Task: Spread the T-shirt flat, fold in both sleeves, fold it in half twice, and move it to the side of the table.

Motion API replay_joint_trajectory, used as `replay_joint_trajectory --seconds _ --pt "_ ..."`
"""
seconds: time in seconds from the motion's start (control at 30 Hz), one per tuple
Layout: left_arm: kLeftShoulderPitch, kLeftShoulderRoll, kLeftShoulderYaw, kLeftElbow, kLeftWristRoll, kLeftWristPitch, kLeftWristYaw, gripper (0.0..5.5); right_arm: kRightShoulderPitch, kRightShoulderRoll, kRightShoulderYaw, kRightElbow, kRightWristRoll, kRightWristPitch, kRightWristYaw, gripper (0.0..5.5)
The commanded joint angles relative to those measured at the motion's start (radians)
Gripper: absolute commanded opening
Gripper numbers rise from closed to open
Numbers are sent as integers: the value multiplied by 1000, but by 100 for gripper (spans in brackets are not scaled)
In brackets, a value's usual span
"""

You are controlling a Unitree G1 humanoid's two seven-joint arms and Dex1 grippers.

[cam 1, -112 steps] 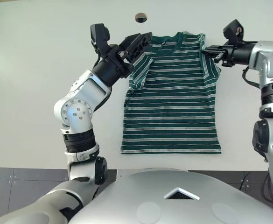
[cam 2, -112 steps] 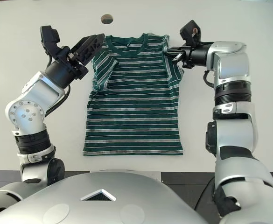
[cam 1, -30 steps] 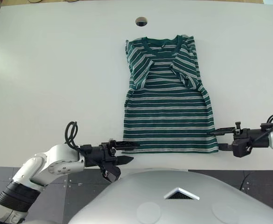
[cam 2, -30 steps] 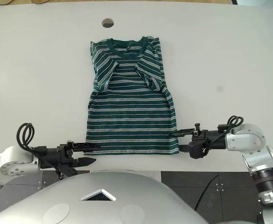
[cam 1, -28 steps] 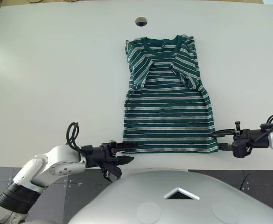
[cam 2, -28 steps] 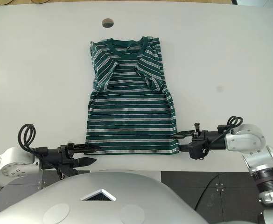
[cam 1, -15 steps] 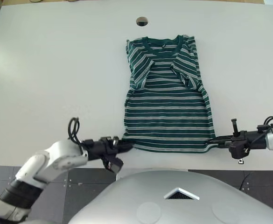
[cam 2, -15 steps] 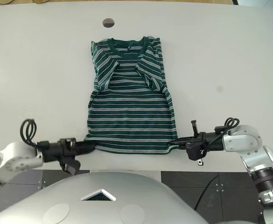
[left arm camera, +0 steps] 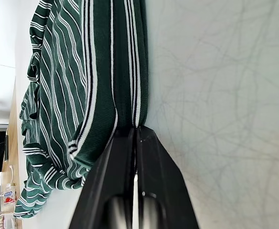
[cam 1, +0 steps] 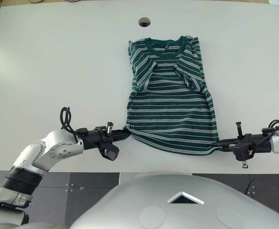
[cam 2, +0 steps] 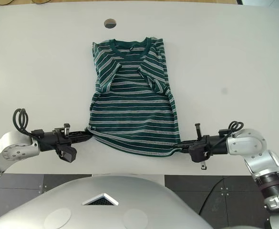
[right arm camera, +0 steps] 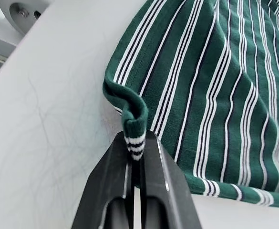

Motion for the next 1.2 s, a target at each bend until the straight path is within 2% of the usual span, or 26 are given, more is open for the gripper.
replay_joint_trajectory --seconds 0.03,0.2,0.5,0.7,0.83,0.97,1.13,1.2 --pt "63 17 -63 29 -95 48 -109 12 35 -28 -4 -90 113 147 48 10" --pt "83 66 -74 -97 -454 210 -293 12 42 -61 -57 -190 298 426 131 10" --pt "202 265 49 -444 -960 673 -538 12 69 -105 -161 -310 470 766 261 10" --pt "261 275 122 -547 -1038 762 -597 12 94 -93 -206 -372 504 868 305 10" --pt "328 287 213 -651 -1172 822 -638 12 129 -87 -244 -419 531 912 321 10" --pt "350 274 265 -674 -1193 854 -673 12 132 -71 -271 -433 541 928 344 10" --pt "99 99 264 -559 -1125 875 -552 12 7 14 -283 -375 498 913 279 10" --pt "-44 11 238 -426 -970 823 -481 12 -58 59 -282 -335 446 876 236 10"
